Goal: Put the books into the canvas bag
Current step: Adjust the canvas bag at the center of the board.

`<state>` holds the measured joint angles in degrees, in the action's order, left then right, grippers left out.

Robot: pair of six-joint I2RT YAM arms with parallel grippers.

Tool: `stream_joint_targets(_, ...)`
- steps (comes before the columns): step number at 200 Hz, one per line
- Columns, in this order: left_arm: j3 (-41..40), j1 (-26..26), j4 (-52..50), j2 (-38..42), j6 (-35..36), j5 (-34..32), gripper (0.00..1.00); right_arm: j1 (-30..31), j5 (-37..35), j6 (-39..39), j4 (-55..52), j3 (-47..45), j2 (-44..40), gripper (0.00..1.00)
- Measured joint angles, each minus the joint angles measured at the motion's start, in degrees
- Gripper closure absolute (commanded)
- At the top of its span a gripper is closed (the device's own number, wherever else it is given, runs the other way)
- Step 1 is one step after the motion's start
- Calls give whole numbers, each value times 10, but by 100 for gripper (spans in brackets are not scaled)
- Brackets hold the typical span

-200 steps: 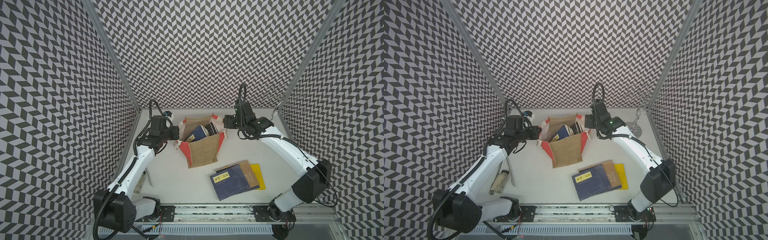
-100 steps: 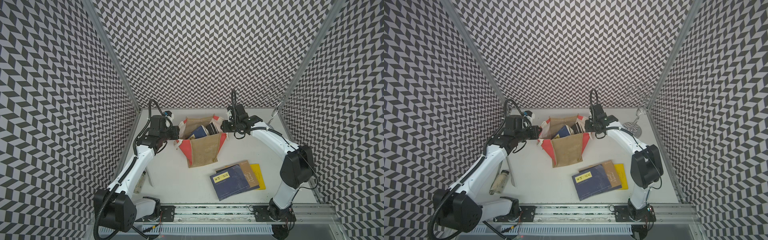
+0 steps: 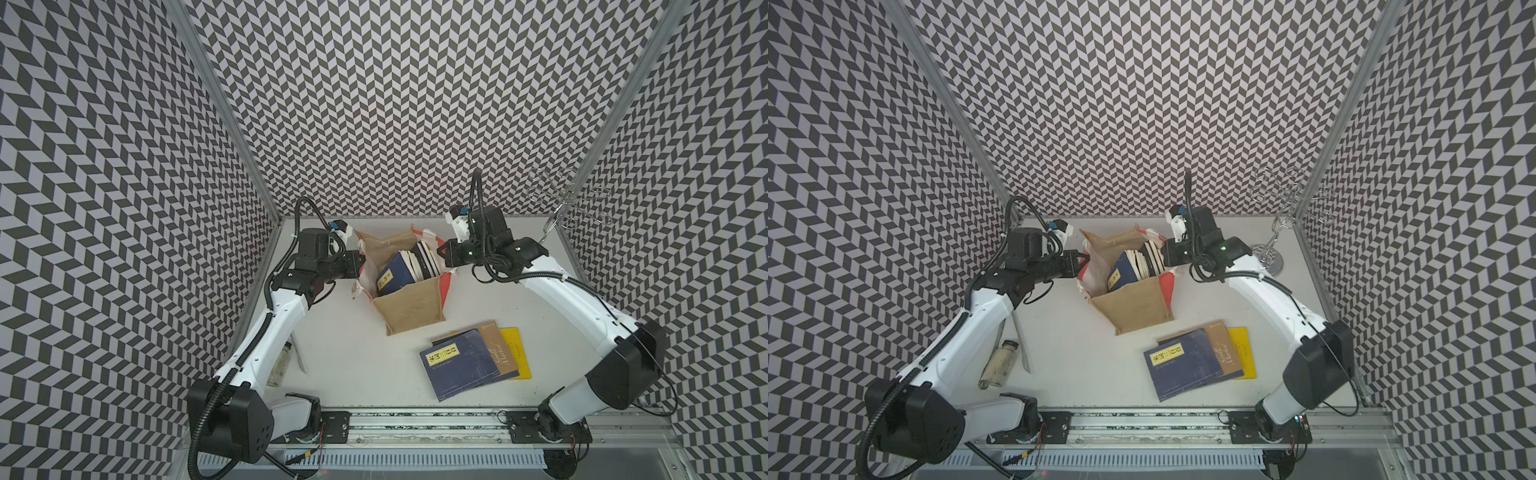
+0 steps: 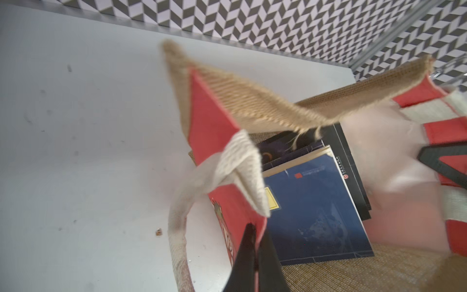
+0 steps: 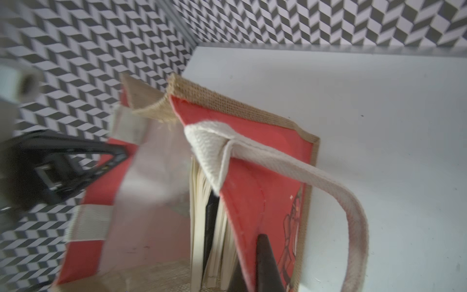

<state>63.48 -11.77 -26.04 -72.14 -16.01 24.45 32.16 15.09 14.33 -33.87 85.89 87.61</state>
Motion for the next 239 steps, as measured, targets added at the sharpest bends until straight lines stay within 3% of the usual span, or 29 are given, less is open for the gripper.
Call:
stream_joint_targets(45,-17,-12,13,5,-10,15,98,29,-21,10,5,12,-12,100)
stream_joint_targets(77,-48,-6,14,19,-23,-26,98,29,-35,22,15,-17,-12,100)
stream_joint_targets(133,-98,85,18,25,-55,-60,99,58,-28,26,47,-18,-12,100)
stream_joint_targets(188,-106,88,32,25,-60,-26,99,89,-35,17,83,-34,-34,100)
stream_joint_targets(239,-114,88,47,25,-60,-5,100,117,-28,1,83,17,-19,100)
